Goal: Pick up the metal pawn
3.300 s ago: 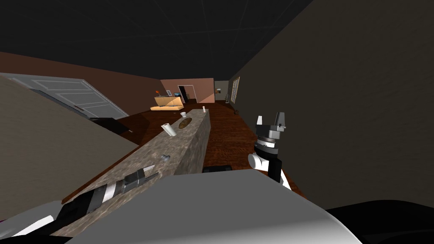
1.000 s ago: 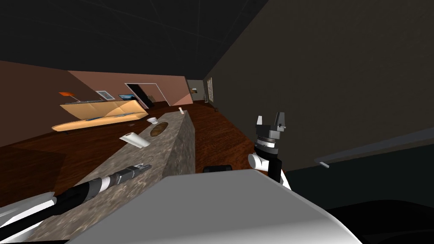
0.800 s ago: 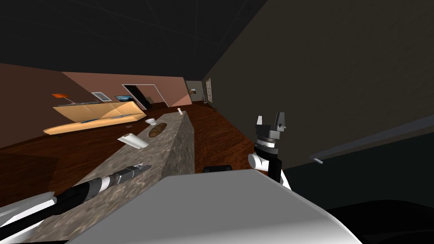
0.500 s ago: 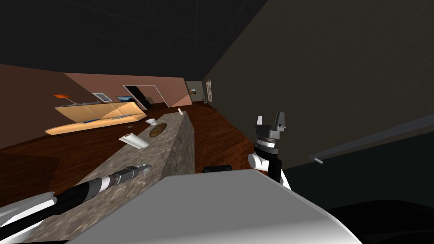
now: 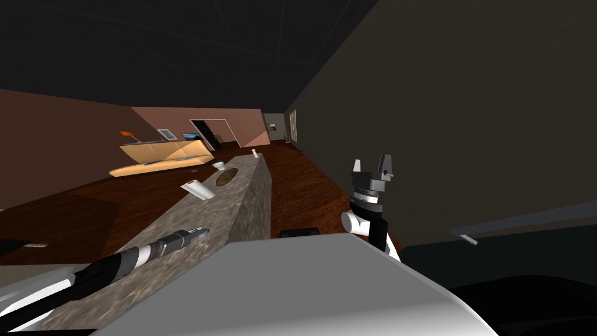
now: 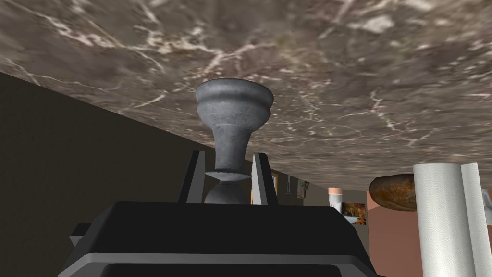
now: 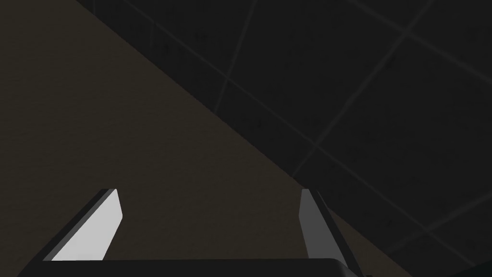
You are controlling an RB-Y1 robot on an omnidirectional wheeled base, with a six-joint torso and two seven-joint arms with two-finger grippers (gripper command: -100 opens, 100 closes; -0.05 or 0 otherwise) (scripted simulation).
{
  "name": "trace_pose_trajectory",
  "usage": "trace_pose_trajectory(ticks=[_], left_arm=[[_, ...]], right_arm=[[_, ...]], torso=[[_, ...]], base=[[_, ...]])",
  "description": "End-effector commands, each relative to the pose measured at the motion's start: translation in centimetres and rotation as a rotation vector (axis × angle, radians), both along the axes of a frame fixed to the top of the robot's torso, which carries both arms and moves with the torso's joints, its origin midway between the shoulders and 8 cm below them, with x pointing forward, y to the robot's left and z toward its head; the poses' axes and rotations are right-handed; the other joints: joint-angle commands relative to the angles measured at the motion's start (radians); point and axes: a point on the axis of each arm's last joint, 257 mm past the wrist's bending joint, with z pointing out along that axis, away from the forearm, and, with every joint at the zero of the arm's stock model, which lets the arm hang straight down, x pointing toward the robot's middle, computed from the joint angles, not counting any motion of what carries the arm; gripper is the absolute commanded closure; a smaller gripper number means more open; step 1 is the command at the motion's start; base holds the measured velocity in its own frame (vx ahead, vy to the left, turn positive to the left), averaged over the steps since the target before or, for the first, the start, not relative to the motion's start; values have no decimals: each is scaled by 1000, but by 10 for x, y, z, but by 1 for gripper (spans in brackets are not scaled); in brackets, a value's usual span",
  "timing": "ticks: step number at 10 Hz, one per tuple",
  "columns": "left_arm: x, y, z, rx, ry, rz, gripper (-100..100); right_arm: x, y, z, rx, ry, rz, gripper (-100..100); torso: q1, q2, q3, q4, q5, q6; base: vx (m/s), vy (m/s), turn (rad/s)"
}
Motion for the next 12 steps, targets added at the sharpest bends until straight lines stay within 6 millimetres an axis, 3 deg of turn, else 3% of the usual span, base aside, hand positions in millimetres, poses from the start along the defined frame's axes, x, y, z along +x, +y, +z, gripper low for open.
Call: trace_pose_trajectory(ticks=[1,3,4,8,9,11,12], left_arm=[[-1,-5,0,-3,-3,-23,100],[-15,-27,-3,-19,8,-101,100],[-11,-24,2,-11,-4,-99,100],[-32,-51,4,-18,5,-211,100],[-29,-48,8,-8,-4,-212,100],[-47,-65,8,-11,12,-286,100],[-42,-61,14,3,-2,-286,100]], right_arm=[[0,0,0,0,0,0,0],[0,0,0,0,0,0,0],[0,0,0,0,0,0,0],[0,0,0,0,0,0,0],[0,0,0,0,0,0,0],[0,0,0,0,0,0,0],[0,0,0,0,0,0,0]], torso=[[0,0,0,0,0,0],[-1,-4,-2,0,0,3],[-1,-7,-4,-1,0,2],[-3,-2,-1,0,-1,3],[-2,-4,-2,-1,0,2],[-4,-4,-2,0,-1,4],[-4,-5,-3,-1,-1,3]], base=[[138,45,169],[196,40,262],[180,24,211],[150,13,248],[163,1,168],[183,-15,282],[172,-26,172]])
